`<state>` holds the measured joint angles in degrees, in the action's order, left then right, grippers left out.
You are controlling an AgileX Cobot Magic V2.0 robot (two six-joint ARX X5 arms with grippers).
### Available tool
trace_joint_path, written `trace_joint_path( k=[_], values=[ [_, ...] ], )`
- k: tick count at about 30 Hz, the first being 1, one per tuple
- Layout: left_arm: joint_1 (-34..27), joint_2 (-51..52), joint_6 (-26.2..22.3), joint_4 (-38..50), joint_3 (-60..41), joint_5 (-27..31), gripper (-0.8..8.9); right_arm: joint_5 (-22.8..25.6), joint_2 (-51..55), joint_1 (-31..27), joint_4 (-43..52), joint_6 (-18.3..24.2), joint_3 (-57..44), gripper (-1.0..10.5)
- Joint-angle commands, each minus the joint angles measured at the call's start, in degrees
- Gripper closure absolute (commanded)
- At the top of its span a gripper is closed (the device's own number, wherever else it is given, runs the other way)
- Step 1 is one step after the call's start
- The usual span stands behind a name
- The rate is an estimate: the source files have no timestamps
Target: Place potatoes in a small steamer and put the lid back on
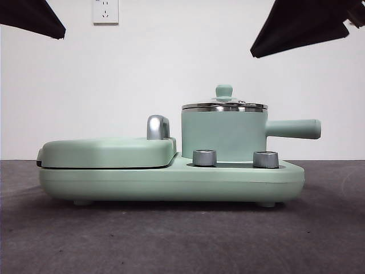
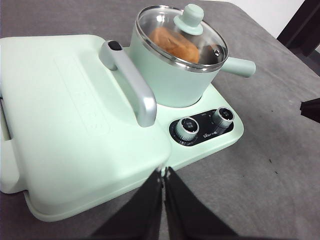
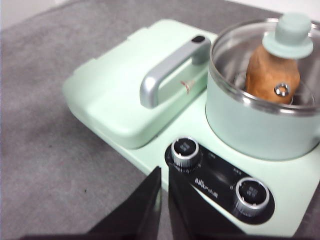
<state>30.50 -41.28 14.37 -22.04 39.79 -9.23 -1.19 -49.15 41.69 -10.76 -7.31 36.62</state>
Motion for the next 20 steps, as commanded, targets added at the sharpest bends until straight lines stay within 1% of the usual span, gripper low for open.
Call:
trace_joint_path(
  k=[1, 7, 8, 10, 12, 15, 20],
  values=[
    [0.3, -0.2, -0.2, 0.7, 0.4, -0.2, 8.08, 0.1, -0.2, 0.5, 1.8, -0.1, 0.9, 9.3],
    [0.4, 0.5, -0.7, 0.0, 0.4, -0.2, 8.08, 0.1, -0.2, 0.5, 2.8, -0.1, 0.9, 9.3],
    [0.3, 1.4, -3.0, 0.0, 0.2, 0.2, 8.07, 0.1, -0.2, 0.5, 2.8, -0.1, 0.9, 9.3],
    [-1.1, 4.6, -5.7, 1.5, -2.4, 1.3, 8.07, 0.1, -0.2, 0.5, 3.2, -0.1, 0.9, 9.3],
    [-4.2, 9.5, -6.8, 3.6, -6.7, 2.0, 8.07, 0.1, -0.2, 0.5, 3.6, -0.1, 0.9, 9.3],
    [-10.6, 18.4, -7.6, 6.9, -15.0, 2.0, 8.07, 0.1, -0.2, 0.5, 4.5, -0.1, 0.9, 9.3],
    [-20.7, 31.3, -8.2, 12.2, -28.7, 4.8, 8.07, 0.1, -0.2, 0.5, 5.2, -0.1, 0.9, 9.3]
  ],
)
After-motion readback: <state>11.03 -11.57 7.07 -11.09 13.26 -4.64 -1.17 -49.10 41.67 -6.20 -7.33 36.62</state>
